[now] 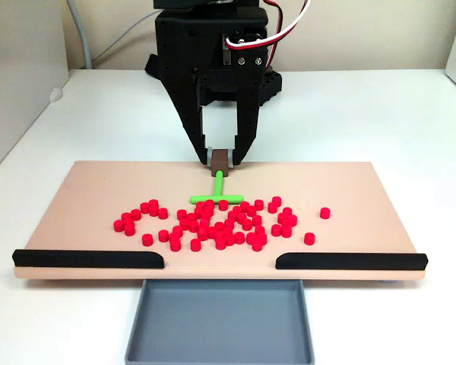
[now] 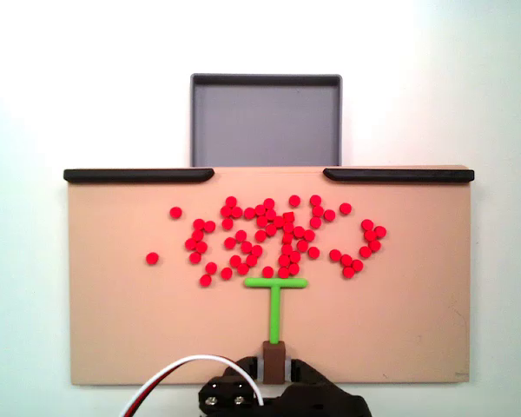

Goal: Gather the bottom side granules

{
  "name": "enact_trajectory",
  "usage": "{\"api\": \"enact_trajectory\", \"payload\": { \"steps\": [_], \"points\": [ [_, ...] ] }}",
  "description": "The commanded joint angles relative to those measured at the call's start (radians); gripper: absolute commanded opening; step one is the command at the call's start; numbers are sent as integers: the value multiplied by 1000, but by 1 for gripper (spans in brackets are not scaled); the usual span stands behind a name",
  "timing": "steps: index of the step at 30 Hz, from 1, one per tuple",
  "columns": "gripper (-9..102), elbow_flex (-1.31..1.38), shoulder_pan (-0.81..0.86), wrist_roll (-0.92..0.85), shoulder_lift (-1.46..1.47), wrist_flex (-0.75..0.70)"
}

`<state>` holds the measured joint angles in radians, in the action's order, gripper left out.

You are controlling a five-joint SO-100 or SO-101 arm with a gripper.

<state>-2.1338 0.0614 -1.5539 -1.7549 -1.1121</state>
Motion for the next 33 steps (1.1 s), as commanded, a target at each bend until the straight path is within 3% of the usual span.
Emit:
{"api": "enact_trajectory", "payload": {
  "steps": [1,23,33],
  "points": [
    [0,9,6,-6,14,17],
    [0,81,8,8,69,26],
    [0,184,-6,48,23,-51]
  ]
}}
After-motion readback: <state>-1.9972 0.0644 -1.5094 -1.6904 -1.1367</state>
